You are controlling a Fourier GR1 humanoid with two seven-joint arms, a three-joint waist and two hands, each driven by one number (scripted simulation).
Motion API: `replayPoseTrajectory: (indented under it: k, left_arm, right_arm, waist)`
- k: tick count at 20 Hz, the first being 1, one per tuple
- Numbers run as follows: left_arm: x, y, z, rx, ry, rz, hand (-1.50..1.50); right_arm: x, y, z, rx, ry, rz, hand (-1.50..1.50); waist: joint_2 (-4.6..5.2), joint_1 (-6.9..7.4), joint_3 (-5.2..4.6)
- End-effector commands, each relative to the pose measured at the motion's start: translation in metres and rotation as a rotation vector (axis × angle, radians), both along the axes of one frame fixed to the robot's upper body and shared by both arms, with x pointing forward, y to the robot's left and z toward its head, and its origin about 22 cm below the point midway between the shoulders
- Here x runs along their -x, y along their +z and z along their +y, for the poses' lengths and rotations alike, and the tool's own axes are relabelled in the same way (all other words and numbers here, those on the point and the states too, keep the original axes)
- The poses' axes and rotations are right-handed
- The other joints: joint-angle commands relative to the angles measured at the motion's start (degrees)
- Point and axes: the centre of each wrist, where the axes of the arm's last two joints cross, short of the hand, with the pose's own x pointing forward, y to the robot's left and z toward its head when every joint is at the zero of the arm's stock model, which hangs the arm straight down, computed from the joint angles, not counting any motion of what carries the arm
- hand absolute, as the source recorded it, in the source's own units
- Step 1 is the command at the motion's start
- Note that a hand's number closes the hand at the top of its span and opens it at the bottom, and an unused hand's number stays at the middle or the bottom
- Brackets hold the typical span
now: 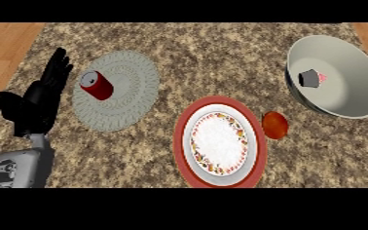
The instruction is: Pick the cupcake from the plate and place it in the bowl
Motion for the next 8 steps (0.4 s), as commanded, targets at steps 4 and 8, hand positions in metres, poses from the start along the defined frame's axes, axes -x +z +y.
replayPoseTrajectory:
  k: [4, 8]
  left_arm:
    - [-0.001, -0.003, -0.008, 0.0, -0.01, -0.008, 0.0]
    - [-0.001, -0.001, 0.003, 0.011, 0.013, -0.006, 0.0]
  right_arm:
    - [0.014, 0.012, -0.019, -0.186, 0.173, -0.034, -1.5]
    - [0.021, 0.017, -0.027, -0.231, 0.2, -0.036, -1.5]
  waist:
    - [0.25, 0.13, 0.27]
    - [-0.06, -0.32, 0.25]
